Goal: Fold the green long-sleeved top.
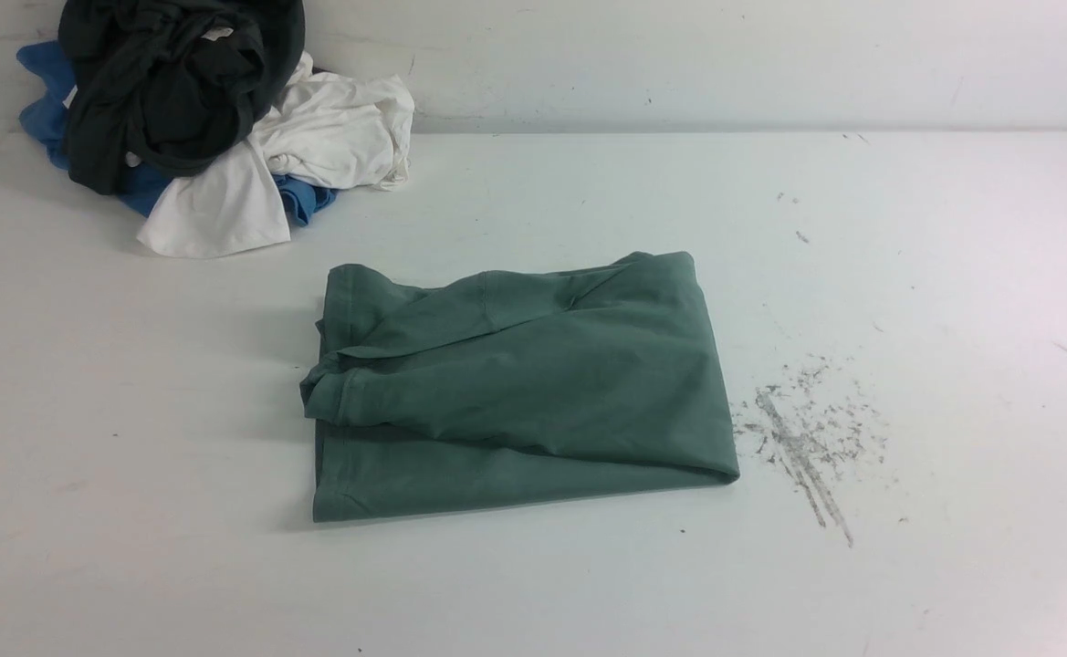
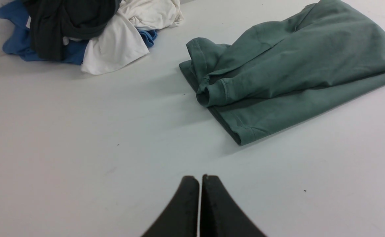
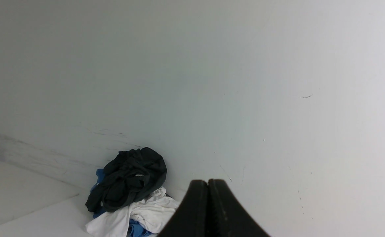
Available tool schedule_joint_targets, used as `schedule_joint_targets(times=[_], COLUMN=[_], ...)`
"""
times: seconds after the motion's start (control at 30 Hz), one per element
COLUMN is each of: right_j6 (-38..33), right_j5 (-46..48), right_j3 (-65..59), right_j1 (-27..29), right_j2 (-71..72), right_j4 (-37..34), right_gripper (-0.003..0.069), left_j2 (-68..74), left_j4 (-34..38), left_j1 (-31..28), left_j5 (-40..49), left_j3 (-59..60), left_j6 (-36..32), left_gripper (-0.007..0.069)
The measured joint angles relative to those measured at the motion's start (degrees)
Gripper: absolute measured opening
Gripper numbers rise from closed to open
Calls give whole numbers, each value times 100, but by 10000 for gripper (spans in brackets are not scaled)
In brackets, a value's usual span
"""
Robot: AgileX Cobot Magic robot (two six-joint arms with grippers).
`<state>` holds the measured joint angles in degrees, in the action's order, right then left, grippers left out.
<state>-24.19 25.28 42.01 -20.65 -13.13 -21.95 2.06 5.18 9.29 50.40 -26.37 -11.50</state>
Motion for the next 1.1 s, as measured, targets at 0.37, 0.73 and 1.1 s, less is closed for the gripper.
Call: schedule_joint_targets(times=[0.37,0.73,1.1], right_j6=[93,2168,3841], right_j5=[-712,-1239,-590], right_j3=[-1222,-4120,-4355], right_j1=[484,2455,2495], right_j2=[353,1362,1369], right_j4=[529,2276,2629], right_gripper=[-15,-15,-15], left_j2=[0,0,0], left_j4=[7,7,7], left_j1=[0,0,0], left_j5=[0,0,-2], left_j3=[0,0,0], left_j6=[0,0,0], left_gripper=[-4,-4,-4])
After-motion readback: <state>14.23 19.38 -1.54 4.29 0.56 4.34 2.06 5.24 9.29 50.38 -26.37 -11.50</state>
